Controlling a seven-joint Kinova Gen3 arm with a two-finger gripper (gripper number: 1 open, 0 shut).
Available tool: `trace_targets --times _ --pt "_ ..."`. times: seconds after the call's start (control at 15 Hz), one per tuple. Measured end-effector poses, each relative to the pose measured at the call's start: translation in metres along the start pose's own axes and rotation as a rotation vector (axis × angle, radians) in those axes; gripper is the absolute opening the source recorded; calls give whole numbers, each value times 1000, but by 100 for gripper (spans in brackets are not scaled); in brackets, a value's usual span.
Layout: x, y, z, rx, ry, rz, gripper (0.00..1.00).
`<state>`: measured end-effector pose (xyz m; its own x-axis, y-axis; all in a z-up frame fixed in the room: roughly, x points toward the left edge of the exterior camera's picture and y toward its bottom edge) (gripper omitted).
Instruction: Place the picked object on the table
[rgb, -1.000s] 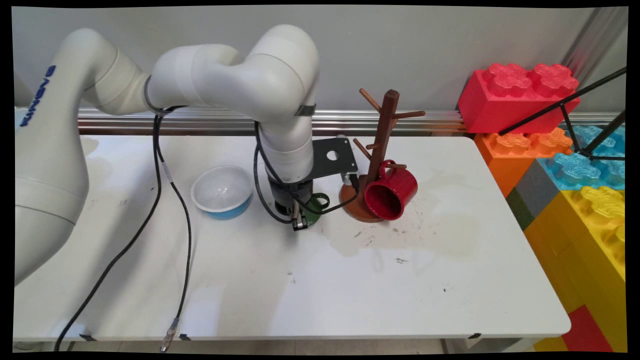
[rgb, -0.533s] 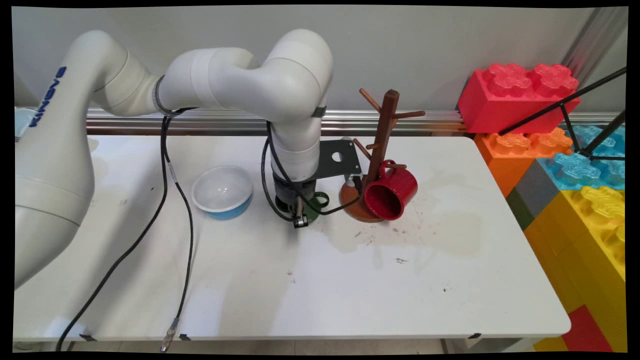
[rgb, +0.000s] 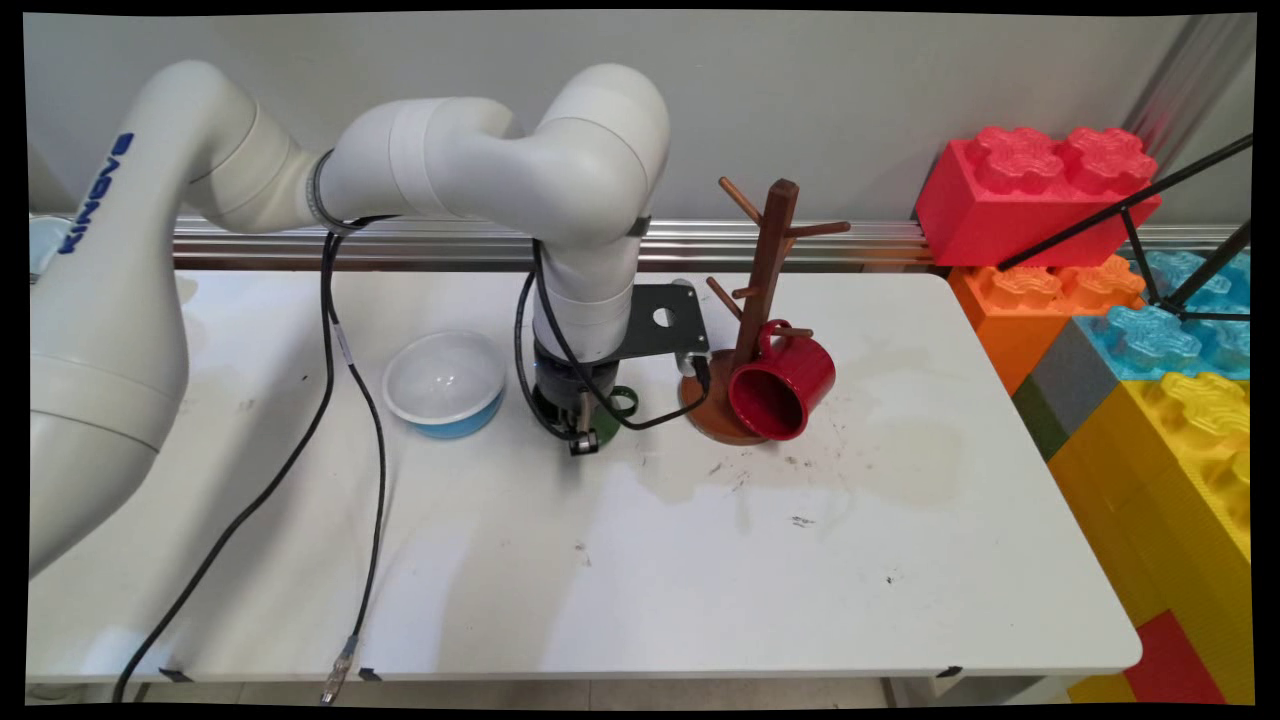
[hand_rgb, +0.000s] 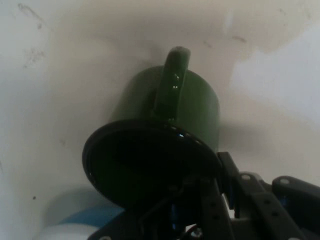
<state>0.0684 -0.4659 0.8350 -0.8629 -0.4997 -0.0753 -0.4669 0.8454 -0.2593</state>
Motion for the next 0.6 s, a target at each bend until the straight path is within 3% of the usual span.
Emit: trace_targets --times 0.6 --pt "-1 -3 9 -13 -46 -1 0"
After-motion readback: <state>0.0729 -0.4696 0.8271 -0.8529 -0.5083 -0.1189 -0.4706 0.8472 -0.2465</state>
